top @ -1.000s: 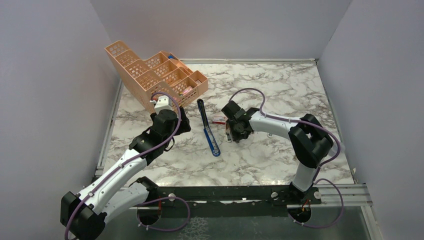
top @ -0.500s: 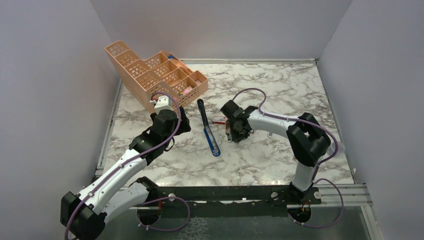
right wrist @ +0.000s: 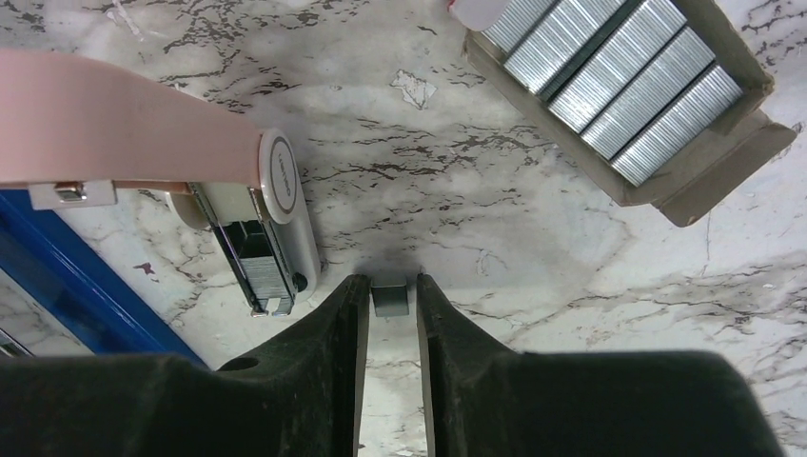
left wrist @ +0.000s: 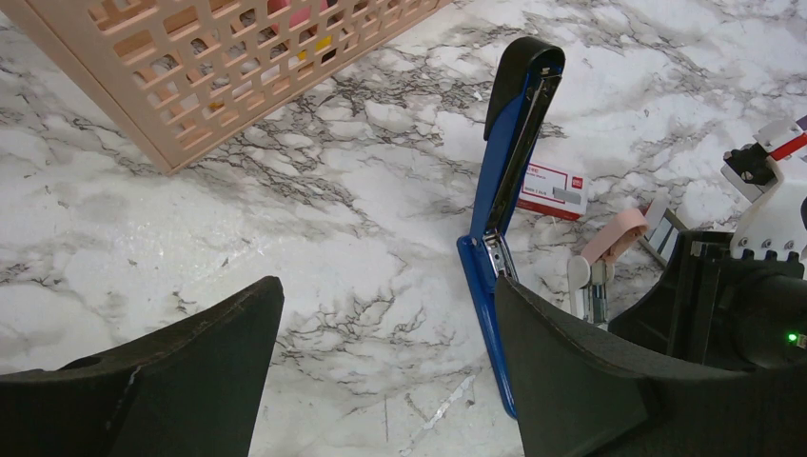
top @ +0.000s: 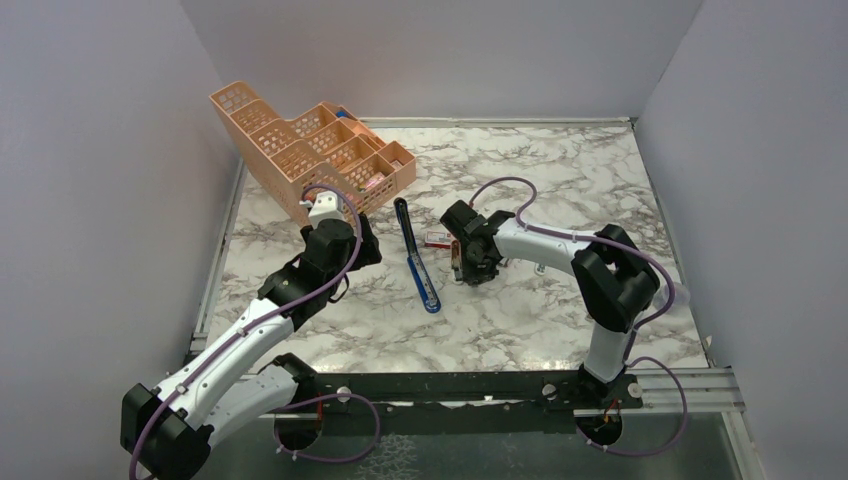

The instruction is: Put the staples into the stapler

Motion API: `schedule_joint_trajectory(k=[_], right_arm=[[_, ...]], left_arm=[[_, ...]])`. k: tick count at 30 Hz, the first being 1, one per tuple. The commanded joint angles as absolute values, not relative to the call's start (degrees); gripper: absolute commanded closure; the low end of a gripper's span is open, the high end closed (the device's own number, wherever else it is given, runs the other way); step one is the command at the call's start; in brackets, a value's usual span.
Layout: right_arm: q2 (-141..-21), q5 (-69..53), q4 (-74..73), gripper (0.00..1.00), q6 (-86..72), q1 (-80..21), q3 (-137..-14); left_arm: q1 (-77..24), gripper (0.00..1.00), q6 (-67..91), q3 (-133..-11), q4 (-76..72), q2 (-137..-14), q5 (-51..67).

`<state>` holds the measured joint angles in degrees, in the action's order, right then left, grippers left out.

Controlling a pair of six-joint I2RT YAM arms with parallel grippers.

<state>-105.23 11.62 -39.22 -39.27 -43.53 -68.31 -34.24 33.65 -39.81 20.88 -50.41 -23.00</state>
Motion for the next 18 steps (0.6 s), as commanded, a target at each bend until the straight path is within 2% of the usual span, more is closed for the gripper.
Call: schedule_joint_trajectory(k=[1, 18], right_arm=[[-106.9, 14.7, -40.2, 0.69, -43.8, -43.8, -67.9], [-106.2, 16.5, -37.9, 0.73, -45.2, -43.8, -67.1]], left_arm=[[-34.0, 0.17, 33.9, -39.8, 20.6, -49.8, -24.1], [-34.0, 0.17, 33.8, -39.8, 20.5, -49.6, -24.2]])
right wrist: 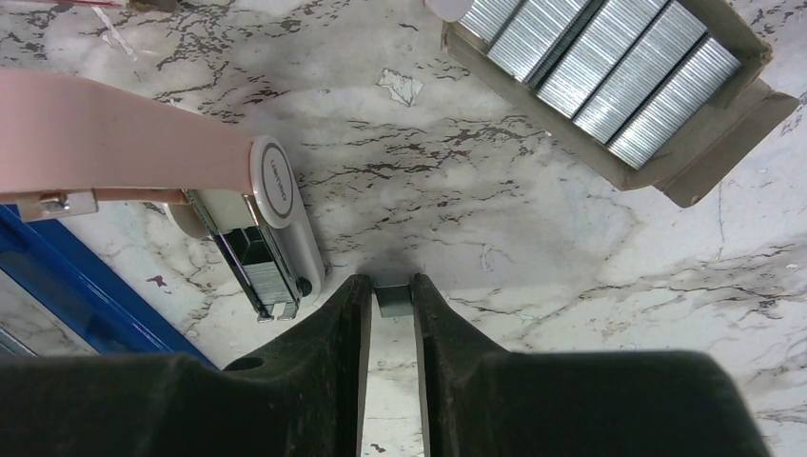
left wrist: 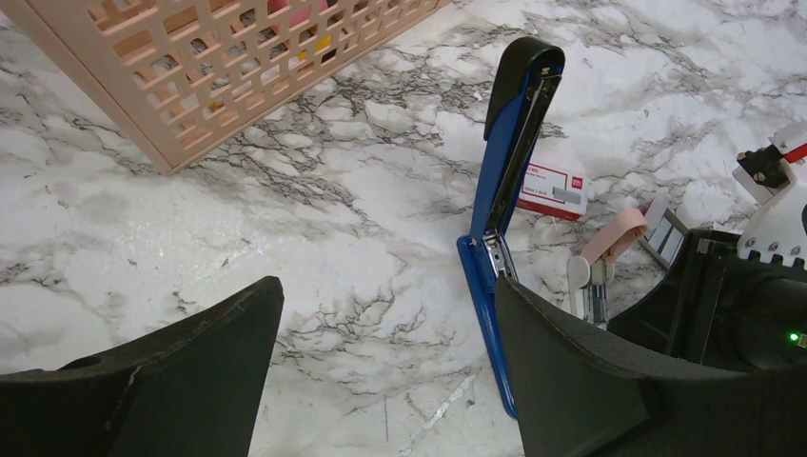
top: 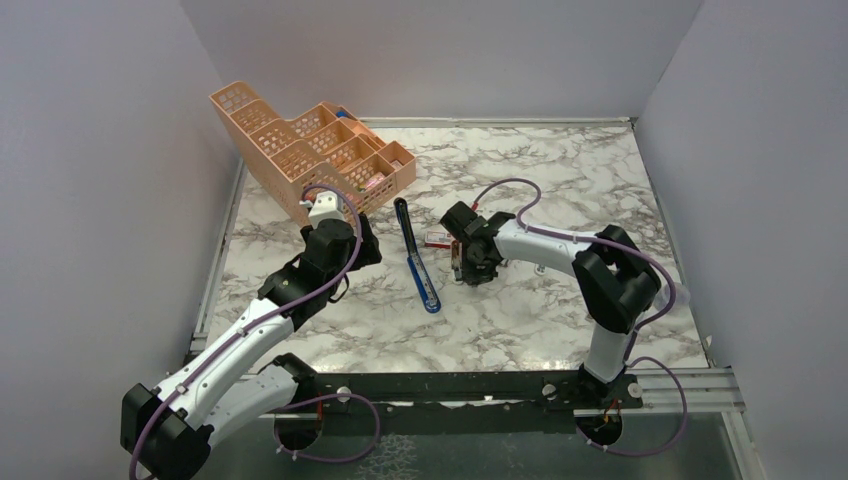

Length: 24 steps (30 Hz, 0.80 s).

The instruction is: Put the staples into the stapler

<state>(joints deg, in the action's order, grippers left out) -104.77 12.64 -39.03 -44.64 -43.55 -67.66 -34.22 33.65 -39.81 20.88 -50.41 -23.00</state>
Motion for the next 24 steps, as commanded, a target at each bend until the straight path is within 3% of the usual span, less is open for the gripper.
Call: schedule_joint_trajectory(k=[1, 9, 16, 24], right_arm=[[-106.2, 17.1, -38.2, 0.73, -45.0, -43.8, -67.2], [-106.6, 17.3, -38.1, 0.76, -44.0, -43.8, -66.9], [-106.3, 17.1, -37.3, 0.66, -45.9, -43.6, -66.0], [-104.1, 16.6, -35.1, 0.68, -48.0, -42.6, -64.5]], left_arm=[[-34.0, 0.17, 33.9, -39.8, 20.5, -49.6, -24.1], [-34.0, 0.17, 34.0, -39.6, 20.6, -49.6, -24.1], [-34.0, 0.17, 33.9, -39.7, 20.6, -49.7, -24.1], [-34.0, 0.17, 34.0, -39.5, 20.6, -49.5, -24.0]])
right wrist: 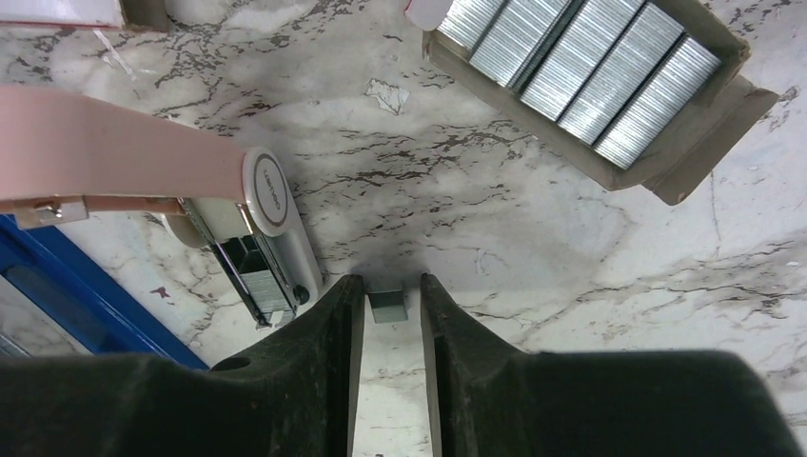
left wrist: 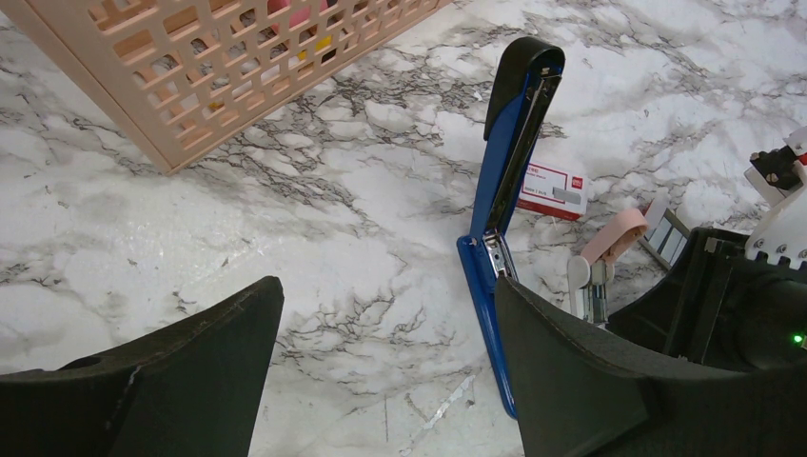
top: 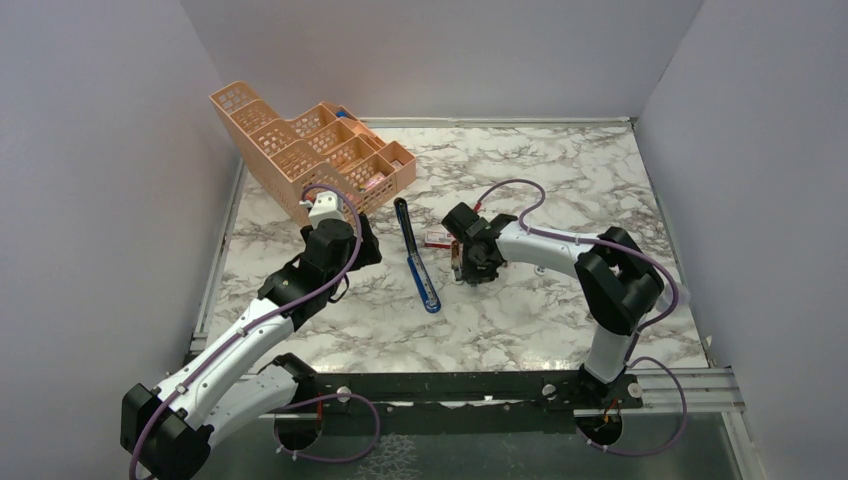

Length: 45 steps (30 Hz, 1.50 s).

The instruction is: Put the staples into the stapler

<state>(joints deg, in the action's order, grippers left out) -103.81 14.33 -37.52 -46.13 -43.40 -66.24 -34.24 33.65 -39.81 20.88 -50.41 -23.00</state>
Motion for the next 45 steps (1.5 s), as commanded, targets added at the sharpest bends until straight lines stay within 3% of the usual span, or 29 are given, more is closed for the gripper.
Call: schedule_joint_trajectory(k=[1, 9, 17, 45], right_arm=[[-104.3, 16.5, -35.2, 0.69, -47.9, -42.6, -64.5], [-104.8, 15.8, -35.4, 0.76, -47.4, -42.5, -64.4], [-104.3, 13.9, -37.3, 0.68, -44.4, -42.5, -65.2], [-105.2, 8.3, -39.1, 0.7, -39.5, -42.6, -66.4]], left_arm=[[-34.0, 0.17, 34.1, -39.5, 20.7, -49.4, -24.0], [-34.0, 0.17, 34.1, -39.4, 20.6, -49.3, -24.0], [-34.0, 0.17, 34.3, -39.3, 20.6, -49.5, -23.9], [-34.0, 0.17, 34.5, -39.4, 20.5, -50.2, -23.7]])
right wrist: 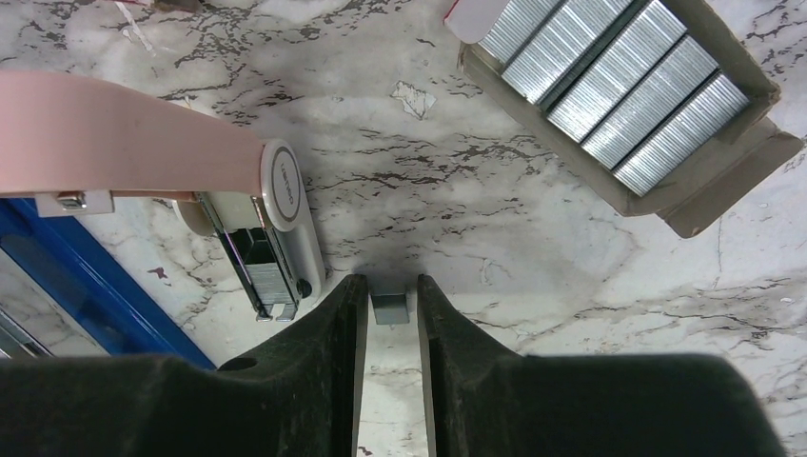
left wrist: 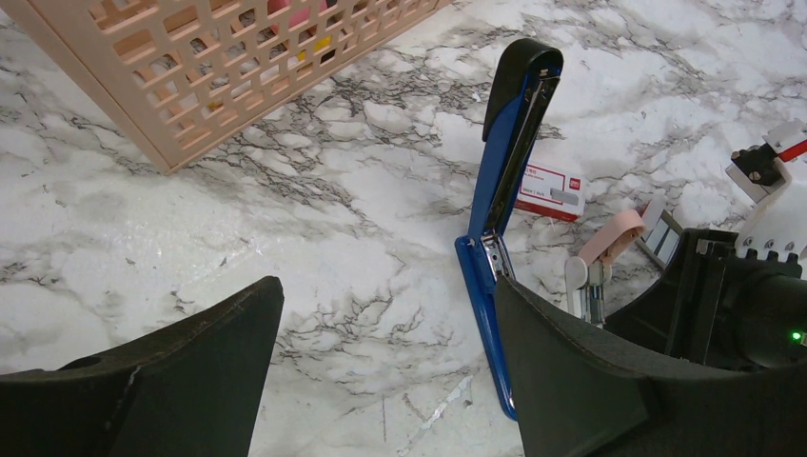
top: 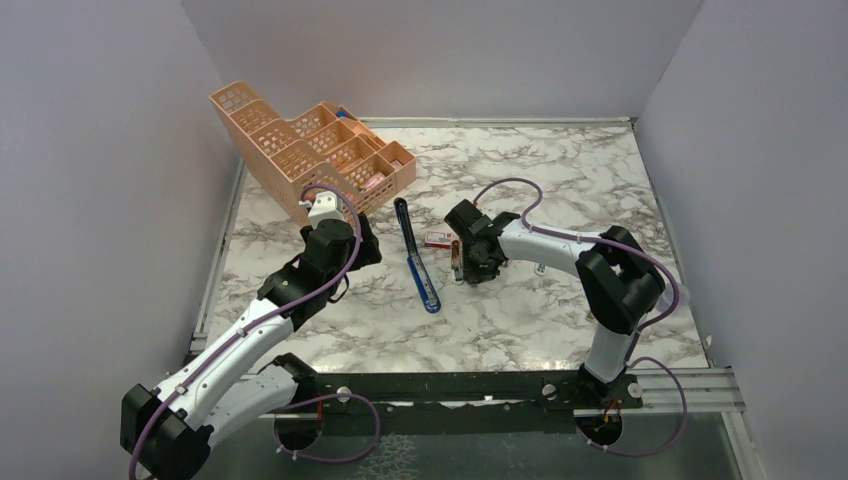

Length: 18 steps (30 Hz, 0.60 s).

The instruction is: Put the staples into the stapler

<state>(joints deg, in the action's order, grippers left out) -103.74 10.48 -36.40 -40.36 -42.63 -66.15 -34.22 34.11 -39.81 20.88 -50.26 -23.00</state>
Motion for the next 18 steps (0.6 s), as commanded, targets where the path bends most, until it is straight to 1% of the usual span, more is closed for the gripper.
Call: schedule_joint_trajectory(k=[1, 11, 18], right_arm=[[-105.2, 8.5, -39.1, 0.7, -39.4, -42.5, -66.4], [-105.2, 12.1, -37.2, 0.78, -38.8, -42.6, -66.7], [-100.7, 19.7, -36.1, 0.8, -40.4, -42.1, -66.3]], left_arm=[[-34.0, 0.17, 34.5, -39.4, 20.5, -50.1, -23.7], [-34.0, 0.17, 34.5, -39.4, 20.6, -50.1, -23.7], [-34.0, 0.17, 34.4, -39.5, 20.6, -50.2, -23.6]])
